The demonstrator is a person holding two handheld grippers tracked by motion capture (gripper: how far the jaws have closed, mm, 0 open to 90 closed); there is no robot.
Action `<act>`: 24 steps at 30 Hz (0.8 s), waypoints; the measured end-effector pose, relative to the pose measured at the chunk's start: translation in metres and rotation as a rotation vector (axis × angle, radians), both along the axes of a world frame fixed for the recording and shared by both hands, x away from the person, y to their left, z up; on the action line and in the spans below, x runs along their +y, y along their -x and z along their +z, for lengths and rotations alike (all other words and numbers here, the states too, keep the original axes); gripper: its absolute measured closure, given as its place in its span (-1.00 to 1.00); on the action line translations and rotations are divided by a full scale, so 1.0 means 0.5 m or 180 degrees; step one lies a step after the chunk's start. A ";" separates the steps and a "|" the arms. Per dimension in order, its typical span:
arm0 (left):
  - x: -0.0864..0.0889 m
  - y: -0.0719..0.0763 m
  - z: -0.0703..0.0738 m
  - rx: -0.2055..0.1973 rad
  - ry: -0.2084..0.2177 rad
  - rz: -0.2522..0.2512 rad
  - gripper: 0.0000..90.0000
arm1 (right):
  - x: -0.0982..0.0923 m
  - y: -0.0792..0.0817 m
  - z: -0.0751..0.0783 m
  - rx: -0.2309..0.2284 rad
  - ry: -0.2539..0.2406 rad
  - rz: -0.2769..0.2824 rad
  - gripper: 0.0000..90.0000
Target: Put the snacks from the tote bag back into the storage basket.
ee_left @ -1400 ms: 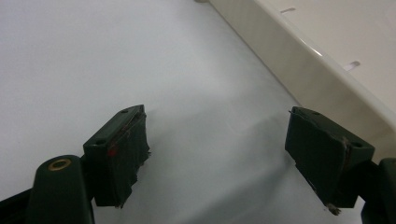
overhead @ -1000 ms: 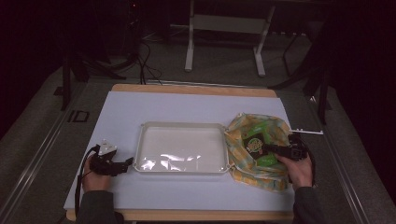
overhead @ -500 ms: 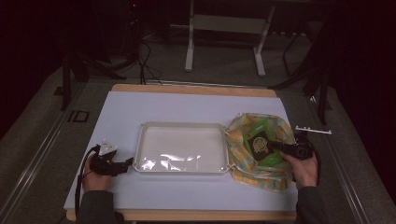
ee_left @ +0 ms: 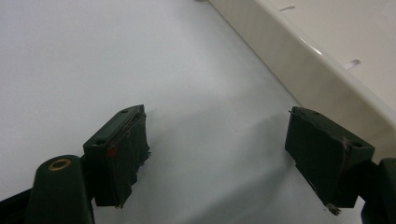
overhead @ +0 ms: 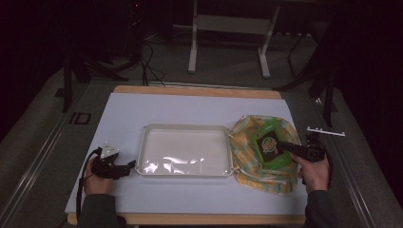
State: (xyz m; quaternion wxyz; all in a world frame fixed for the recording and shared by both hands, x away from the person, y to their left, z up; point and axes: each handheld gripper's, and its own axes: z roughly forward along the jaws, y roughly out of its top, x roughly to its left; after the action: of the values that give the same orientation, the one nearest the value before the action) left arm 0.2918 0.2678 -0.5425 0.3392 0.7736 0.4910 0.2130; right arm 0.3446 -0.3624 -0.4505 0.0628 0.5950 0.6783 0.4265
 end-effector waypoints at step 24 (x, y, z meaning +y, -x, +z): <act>0.000 0.000 0.000 0.0003 -0.0002 -0.0004 -0.52 | -0.008 0.005 0.033 -0.0083 0.0023 0.0000 0.65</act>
State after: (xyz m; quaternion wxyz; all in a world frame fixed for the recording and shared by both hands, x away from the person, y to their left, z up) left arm 0.2919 0.2678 -0.5425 0.3388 0.7742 0.4906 0.2126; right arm 0.3422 -0.3666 -0.4342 0.0738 0.5891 0.6790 0.4318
